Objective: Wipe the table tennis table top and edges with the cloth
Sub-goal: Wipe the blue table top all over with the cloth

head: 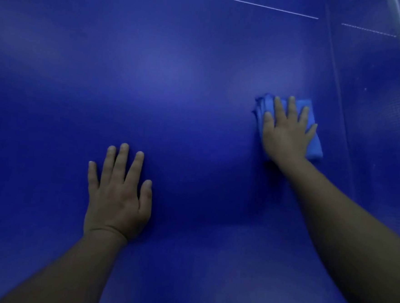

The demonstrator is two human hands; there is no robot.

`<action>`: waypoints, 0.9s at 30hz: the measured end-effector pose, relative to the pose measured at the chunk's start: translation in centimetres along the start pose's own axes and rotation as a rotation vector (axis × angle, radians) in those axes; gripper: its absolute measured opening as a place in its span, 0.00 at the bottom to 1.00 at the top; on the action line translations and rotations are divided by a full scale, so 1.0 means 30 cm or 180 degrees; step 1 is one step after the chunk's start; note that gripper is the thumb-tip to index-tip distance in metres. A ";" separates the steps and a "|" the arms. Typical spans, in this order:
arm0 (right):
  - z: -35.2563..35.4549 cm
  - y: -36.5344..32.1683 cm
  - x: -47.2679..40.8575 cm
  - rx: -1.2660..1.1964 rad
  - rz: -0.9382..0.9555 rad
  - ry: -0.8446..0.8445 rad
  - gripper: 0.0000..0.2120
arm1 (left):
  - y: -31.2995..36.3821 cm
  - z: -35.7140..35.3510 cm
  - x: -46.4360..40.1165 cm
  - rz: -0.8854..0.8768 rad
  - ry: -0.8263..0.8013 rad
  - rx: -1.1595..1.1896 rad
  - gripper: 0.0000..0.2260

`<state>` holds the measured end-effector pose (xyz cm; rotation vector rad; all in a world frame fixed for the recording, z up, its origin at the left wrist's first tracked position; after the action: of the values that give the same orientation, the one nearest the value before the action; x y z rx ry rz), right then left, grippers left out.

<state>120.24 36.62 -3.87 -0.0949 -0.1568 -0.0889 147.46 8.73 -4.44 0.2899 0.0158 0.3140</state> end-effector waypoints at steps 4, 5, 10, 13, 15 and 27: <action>-0.089 -0.324 0.301 0.0082 0.1298 0.0088 0.27 | -0.003 -0.004 -0.002 0.0001 -0.0004 -0.0069 0.28; -0.115 -0.406 0.402 0.0075 0.1946 0.0011 0.27 | -0.001 -0.005 -0.002 -0.0004 0.0008 -0.0085 0.28; -0.077 -0.230 0.205 0.0184 0.1682 0.0037 0.30 | 0.003 0.000 -0.005 0.0003 0.0030 -0.0095 0.28; -0.016 0.077 0.038 0.0123 0.0228 -0.0101 0.32 | 0.006 -0.003 -0.005 0.0003 -0.0004 -0.0145 0.28; -0.015 0.077 0.073 0.0120 0.0040 -0.0063 0.33 | 0.004 -0.006 -0.005 -0.0006 -0.0025 -0.0195 0.28; -0.101 -0.724 0.075 0.0252 0.2116 -0.0064 0.26 | 0.002 0.000 -0.009 -0.0081 0.0136 -0.0293 0.29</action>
<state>120.84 14.60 -4.60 -0.0651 -0.1422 0.5810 147.18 8.69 -4.45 0.1914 0.0471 0.2947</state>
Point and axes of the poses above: each hand's wrist, its own x-axis away from the middle knuckle, its own z-axis out of the back of the hand, y = z × x, the point moved 9 cm from there along -x, towards the middle knuckle, and after that the axes turned 6 degrees about -z, right-handed, at the moved point
